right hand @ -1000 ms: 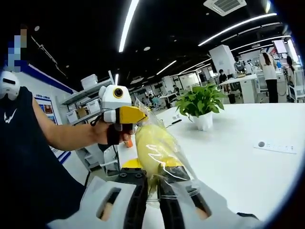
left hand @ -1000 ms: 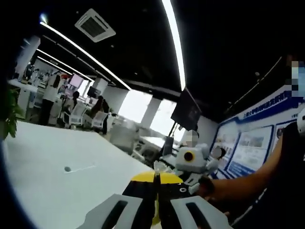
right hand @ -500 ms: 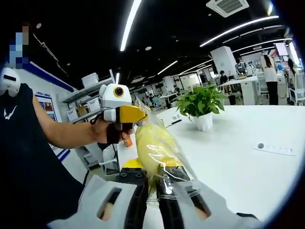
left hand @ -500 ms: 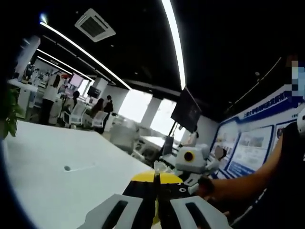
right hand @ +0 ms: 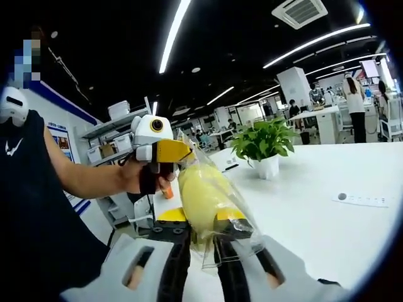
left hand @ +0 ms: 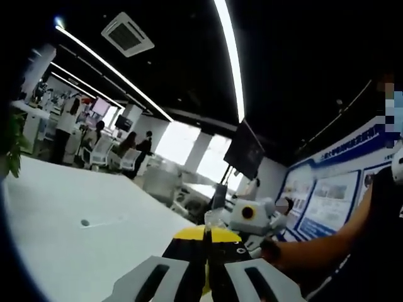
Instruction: Compare the silicone blocks by pressing each to a similar depth, holding the contact briefly, and releasing to observe deformation and rebound differences across the visible hardness samples.
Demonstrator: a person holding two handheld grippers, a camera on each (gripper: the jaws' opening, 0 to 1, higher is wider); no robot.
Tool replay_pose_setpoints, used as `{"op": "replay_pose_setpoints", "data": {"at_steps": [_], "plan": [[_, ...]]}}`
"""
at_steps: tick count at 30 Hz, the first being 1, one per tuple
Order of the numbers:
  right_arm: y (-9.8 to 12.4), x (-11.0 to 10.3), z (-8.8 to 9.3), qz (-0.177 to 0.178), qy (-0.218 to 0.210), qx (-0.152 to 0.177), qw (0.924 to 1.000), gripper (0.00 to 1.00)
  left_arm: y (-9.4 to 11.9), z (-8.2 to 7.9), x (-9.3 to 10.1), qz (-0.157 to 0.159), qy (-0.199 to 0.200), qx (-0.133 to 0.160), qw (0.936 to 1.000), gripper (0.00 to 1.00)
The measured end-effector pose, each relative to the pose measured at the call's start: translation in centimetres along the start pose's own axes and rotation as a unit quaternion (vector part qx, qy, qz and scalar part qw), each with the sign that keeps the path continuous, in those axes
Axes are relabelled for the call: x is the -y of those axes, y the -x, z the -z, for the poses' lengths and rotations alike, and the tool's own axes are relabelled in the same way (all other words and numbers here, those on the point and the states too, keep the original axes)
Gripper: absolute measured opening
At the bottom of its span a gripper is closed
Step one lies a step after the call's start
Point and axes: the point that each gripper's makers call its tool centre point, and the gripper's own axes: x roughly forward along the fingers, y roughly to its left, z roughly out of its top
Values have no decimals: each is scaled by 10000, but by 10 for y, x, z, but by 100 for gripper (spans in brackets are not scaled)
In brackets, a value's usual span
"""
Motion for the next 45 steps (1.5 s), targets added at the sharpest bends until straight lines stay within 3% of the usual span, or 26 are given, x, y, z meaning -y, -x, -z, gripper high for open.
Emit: {"op": "replay_pose_setpoints", "data": {"at_steps": [12, 22, 29, 33, 35, 36, 45], "plan": [[15, 3, 2, 139, -15, 238, 9996, 15, -16, 3, 11, 206, 56, -40, 9998, 0], [25, 15, -5, 384, 79, 343, 9986, 25, -30, 0, 15, 316, 92, 57, 9994, 0], [24, 24, -10, 621, 317, 386, 9968, 57, -32, -3, 12, 271, 98, 127, 9995, 0], [20, 31, -20, 797, 378, 574, 9945, 87, -31, -6, 9, 240, 121, 177, 9995, 0], [20, 33, -22, 819, 323, 625, 9942, 95, -30, -6, 9, 217, 132, 181, 9995, 0], [21, 38, -23, 989, 359, 614, 9925, 96, -30, -6, 9, 210, 133, 186, 9995, 0], [22, 30, -28, 915, 643, 461, 9927, 96, -26, -15, 8, 102, 138, 358, 9992, 0]]}}
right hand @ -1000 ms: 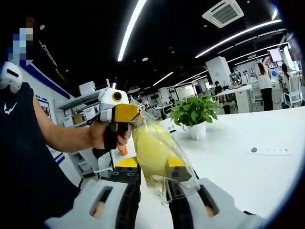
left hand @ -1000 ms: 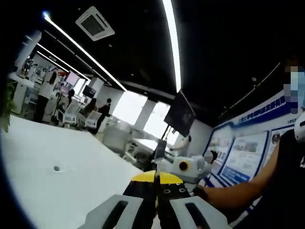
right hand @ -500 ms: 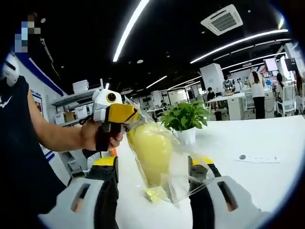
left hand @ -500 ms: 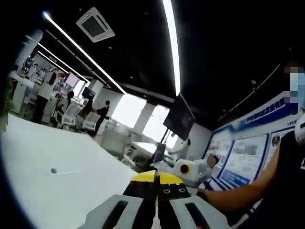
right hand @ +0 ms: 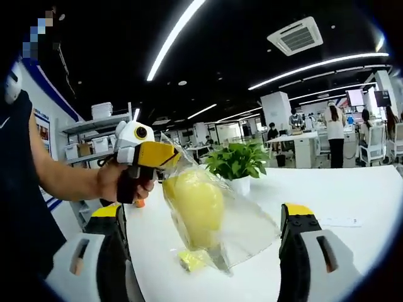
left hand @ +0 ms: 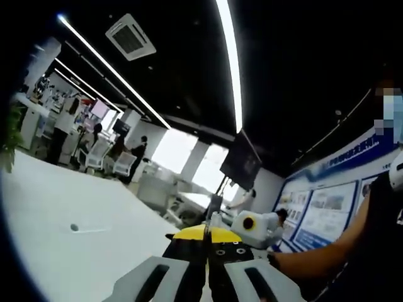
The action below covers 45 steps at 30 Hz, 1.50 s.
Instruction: Compare the silicone blocks by pressing each to a similar depth, holding the contact briefly, and releasing to observe deformation and rebound differences across the visible hardness samples.
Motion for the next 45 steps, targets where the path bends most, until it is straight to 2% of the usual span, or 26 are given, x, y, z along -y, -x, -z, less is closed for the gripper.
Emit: {"op": "replay_pose_setpoints", "data": {"at_steps": [7, 10, 15, 17, 19, 21, 25, 28, 32, 34, 39, 45], "plan": [[13, 13, -6, 292, 251, 46, 9992, 96, 1, -3, -1, -124, -35, 45, 9999, 0], [27, 25, -3, 596, 393, 66, 9974, 96, 0, -2, -2, -172, -41, 58, 9998, 0], [46, 39, -1, 859, 236, 148, 9959, 96, -3, 2, -3, -115, -59, 16, 9999, 0], [51, 45, -3, 1050, 307, 145, 9939, 96, -5, 2, -6, -127, -17, -2, 9999, 0], [57, 48, -1, 1064, 365, 111, 9936, 96, -8, 0, -9, -103, 2, 32, 9999, 0], [64, 56, 9, 1189, 428, -51, 9920, 96, -11, -1, -12, -152, 65, 86, 9998, 0], [80, 65, 18, 1348, 316, 17, 9904, 96, -14, 4, -19, -256, 5, 5, 9997, 0], [90, 71, 33, 1465, 361, -177, 9884, 96, -17, 5, -26, -304, 72, 50, 9995, 0], [101, 72, 44, 1557, 260, -159, 9873, 96, -25, 8, -25, -294, 80, 34, 9995, 0], [106, 76, 53, 1686, 328, -278, 9848, 96, -28, 9, -26, -293, 113, 41, 9995, 0], [115, 78, 64, 1810, 300, -308, 9825, 96, -32, 12, -26, -280, 190, 72, 9994, 0], [124, 74, 81, 1910, 331, -479, 9799, 96, -31, 21, -35, -394, 320, 70, 9987, 0]]}}
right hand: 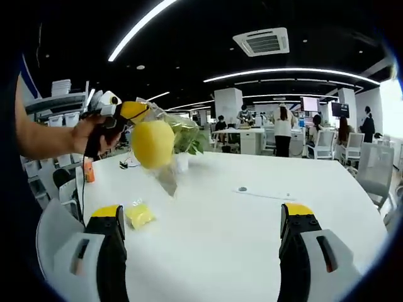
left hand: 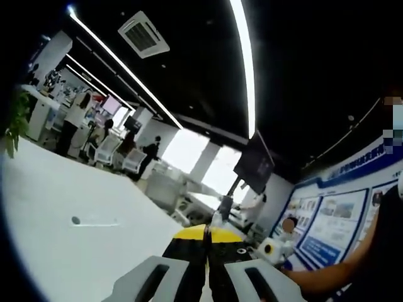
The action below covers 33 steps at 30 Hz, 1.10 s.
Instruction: Compare the silicone blocks by pressing each to a similar depth, holding the contact briefly, and releasing to observe deformation and rebound differences across the visible hardness samples.
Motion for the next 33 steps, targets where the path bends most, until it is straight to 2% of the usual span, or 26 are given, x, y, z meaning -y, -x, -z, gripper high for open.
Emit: {"op": "replay_pose_setpoints", "data": {"at_steps": [5, 8, 13, 17, 21, 26, 33], "plan": [[7, -6, 15, -16, -40, -94, 9999, 96, 4, 8, -13, -135, 306, 122, 9994, 0], [13, -10, 23, -36, 107, 11, 9999, 96, 5, 11, -15, -162, 363, 154, 9991, 0], [18, -15, 45, -31, 130, -74, 9999, 96, 7, 17, -22, -236, 482, 150, 9984, 0], [15, -18, 63, -17, 30, -167, 9999, 96, 9, 21, -25, -263, 548, 176, 9980, 0], [13, -20, 74, 28, -99, -224, 9997, 96, 10, 30, -29, -318, 581, 103, 9977, 0], [13, -20, 75, 70, -177, -238, 9995, 96, 12, 40, -34, -357, 569, 55, 9977, 0], [11, -26, 75, 12, 58, -234, 9997, 96, 10, 53, -37, -371, 631, 19, 9973, 0]]}}
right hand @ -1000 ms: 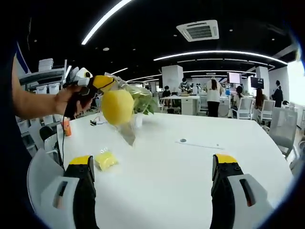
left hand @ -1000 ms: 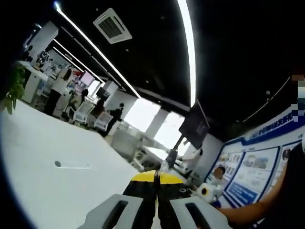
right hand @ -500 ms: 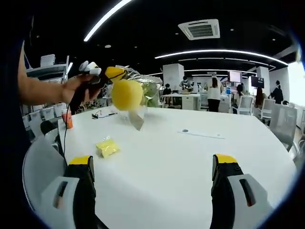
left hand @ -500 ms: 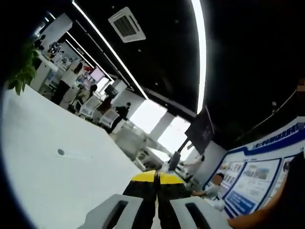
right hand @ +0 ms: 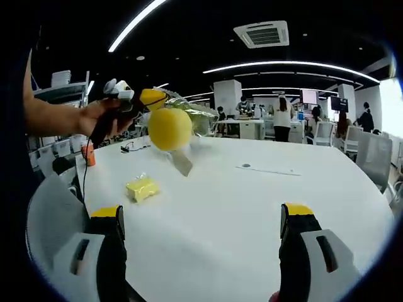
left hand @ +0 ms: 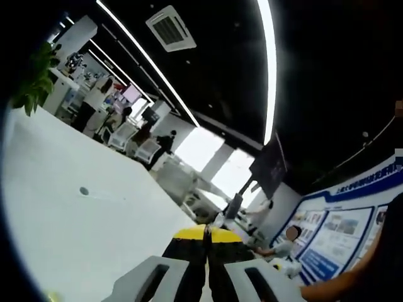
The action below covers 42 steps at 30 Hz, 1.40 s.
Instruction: Compare the silicone blocks by pressing each to a similar depth, holding the contact briefly, and releasing to observe deformation and rebound differences across the visible hardness samples.
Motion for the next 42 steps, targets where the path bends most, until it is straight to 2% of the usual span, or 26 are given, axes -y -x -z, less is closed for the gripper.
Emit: {"op": "replay_pose_setpoints", "data": {"at_steps": [8, 16, 24, 29, 42], "plan": [[1, -1, 4, 30, -34, -25, 10000, 96, 0, 21, -9, -89, 140, -68, 9998, 0], [6, -4, 16, 45, -95, -175, 9998, 96, 1, 36, -18, -157, 363, -35, 9992, 0], [10, -1, 20, 132, -191, -188, 9996, 96, 1, 51, -24, -214, 571, -86, 9981, 0], [12, -2, 25, 150, -277, -254, 9992, 96, -1, 66, -21, -146, 527, -285, 9981, 0], [16, -1, 26, 185, -313, -269, 9990, 96, 0, 89, -27, -194, 685, -449, 9965, 0]]}}
